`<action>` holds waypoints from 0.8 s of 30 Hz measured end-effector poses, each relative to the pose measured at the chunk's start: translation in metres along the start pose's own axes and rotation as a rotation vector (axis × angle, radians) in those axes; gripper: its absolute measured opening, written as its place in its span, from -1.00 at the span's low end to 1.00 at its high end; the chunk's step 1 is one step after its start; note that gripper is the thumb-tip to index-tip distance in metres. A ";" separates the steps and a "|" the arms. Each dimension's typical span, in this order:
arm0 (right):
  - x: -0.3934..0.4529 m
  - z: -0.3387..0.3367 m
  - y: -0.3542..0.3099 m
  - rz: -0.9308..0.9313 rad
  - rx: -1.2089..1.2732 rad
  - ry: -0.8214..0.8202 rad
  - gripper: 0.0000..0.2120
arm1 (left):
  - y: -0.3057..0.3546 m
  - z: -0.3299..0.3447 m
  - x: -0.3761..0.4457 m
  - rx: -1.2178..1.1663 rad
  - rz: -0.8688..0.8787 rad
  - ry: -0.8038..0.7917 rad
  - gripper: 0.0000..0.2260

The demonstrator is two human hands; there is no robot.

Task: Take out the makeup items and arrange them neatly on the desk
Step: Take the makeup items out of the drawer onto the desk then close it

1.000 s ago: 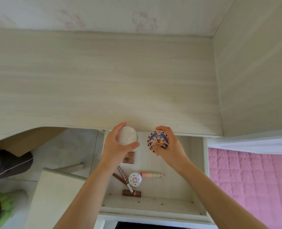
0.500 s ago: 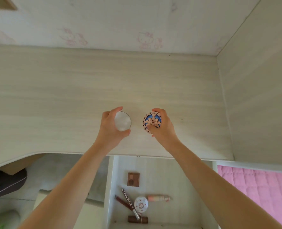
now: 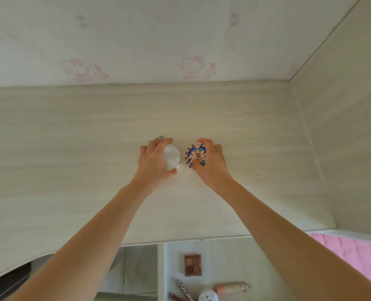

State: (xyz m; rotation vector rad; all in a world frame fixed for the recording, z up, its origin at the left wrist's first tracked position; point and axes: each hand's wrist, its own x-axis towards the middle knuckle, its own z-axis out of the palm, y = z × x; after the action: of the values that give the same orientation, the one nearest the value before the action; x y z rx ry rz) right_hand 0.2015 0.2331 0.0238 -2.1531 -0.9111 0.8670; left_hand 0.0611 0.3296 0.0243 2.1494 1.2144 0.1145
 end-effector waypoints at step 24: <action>-0.032 0.019 0.016 -0.254 -0.804 0.209 -0.48 | -0.010 0.034 -0.042 0.297 0.217 0.126 -0.50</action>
State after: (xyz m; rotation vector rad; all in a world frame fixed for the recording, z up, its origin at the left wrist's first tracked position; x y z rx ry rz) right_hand 0.1750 0.2050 0.0108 -2.6170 -1.5607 0.1289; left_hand 0.0424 0.2830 0.0017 2.5647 1.1204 0.1749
